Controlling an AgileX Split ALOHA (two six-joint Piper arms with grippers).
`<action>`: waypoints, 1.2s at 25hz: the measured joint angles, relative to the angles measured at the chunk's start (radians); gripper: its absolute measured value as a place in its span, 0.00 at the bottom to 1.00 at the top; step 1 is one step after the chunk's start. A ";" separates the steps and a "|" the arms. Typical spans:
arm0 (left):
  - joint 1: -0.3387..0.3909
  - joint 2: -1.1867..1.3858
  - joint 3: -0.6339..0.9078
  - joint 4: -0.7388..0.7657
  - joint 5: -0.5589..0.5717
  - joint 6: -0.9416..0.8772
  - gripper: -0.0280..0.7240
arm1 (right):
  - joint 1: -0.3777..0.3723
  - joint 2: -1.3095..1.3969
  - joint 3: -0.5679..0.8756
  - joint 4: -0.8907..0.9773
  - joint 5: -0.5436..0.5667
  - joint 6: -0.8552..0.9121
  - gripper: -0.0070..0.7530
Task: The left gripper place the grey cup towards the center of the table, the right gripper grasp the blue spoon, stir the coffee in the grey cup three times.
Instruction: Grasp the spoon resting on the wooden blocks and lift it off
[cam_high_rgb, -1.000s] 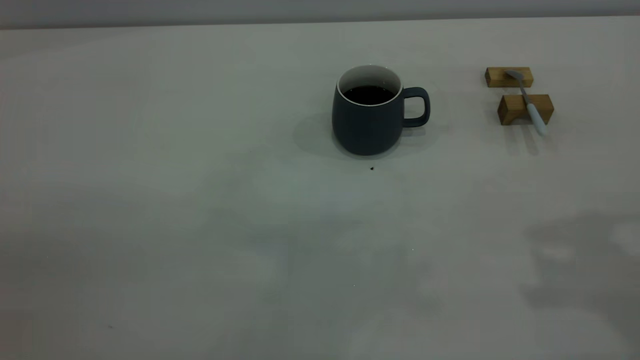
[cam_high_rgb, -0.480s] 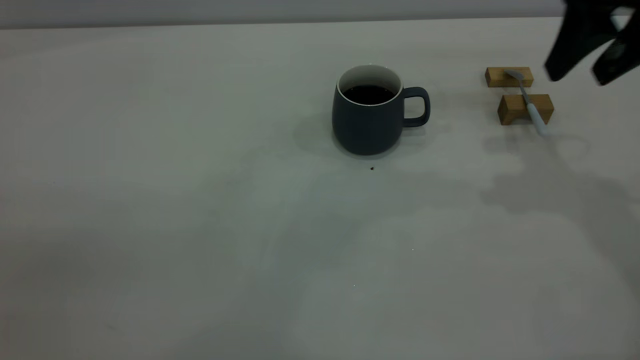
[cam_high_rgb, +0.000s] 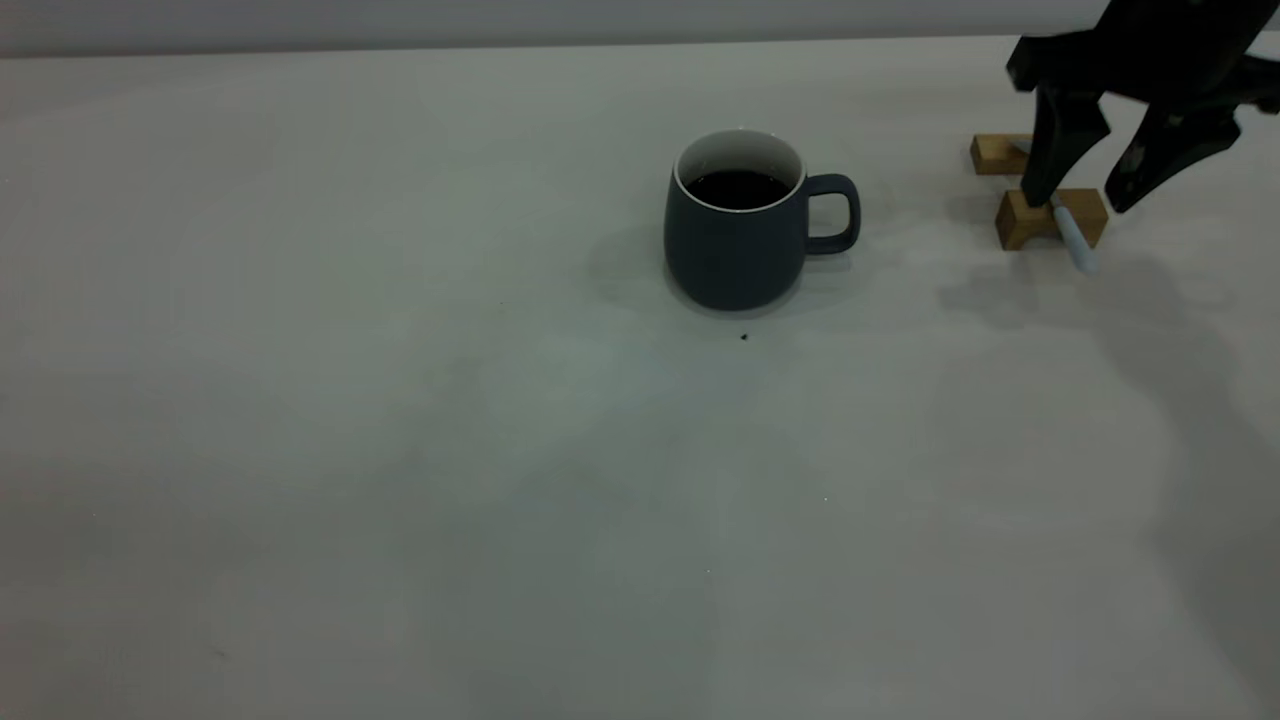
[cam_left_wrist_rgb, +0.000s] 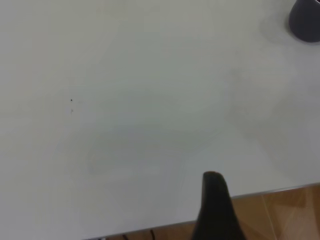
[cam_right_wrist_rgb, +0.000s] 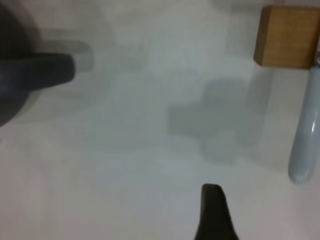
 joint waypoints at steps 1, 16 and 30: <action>0.000 0.000 0.000 0.000 0.000 0.000 0.82 | 0.000 0.015 -0.015 -0.010 0.002 0.002 0.75; 0.000 0.000 0.000 0.000 0.000 0.000 0.82 | 0.000 0.130 -0.044 -0.078 -0.112 0.029 0.75; 0.000 0.000 0.000 0.000 0.000 0.000 0.82 | 0.000 0.191 -0.044 -0.097 -0.218 0.031 0.75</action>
